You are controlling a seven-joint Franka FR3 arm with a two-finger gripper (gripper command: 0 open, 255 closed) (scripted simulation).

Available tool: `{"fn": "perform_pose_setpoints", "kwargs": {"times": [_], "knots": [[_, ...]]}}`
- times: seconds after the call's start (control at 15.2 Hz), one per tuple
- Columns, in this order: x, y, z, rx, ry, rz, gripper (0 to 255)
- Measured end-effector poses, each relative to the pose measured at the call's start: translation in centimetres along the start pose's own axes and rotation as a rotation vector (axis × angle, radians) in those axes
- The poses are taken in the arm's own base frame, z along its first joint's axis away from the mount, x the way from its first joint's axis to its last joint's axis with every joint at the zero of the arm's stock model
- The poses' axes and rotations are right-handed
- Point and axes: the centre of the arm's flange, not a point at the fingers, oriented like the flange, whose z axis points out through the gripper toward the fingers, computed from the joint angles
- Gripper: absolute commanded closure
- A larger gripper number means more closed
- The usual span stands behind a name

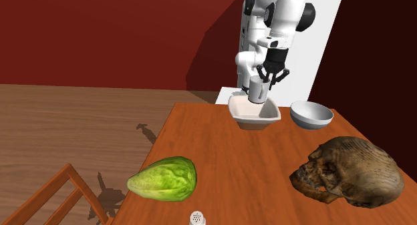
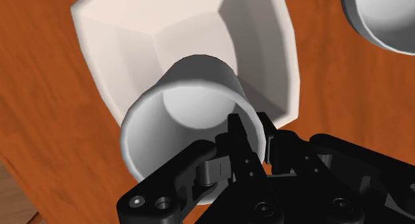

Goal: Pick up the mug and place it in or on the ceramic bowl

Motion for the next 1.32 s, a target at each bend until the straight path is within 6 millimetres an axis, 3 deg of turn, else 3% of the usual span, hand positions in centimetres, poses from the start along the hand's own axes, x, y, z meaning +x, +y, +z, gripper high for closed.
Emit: {"fn": "perform_pose_setpoints", "kwargs": {"times": [0.59, 0.99, 1.06, 1.32], "knots": [[-0.1, -0.4, 4.8, 0.0, 0.0, 0.0, 255], [-0.1, -0.4, 5.1, 0.0, 0.0, 0.0, 255], [-0.1, -0.4, 5.1, 0.0, 0.0, 0.0, 0], [-0.1, -0.4, 5.1, 0.0, 0.001, 0.0, 0]]}}
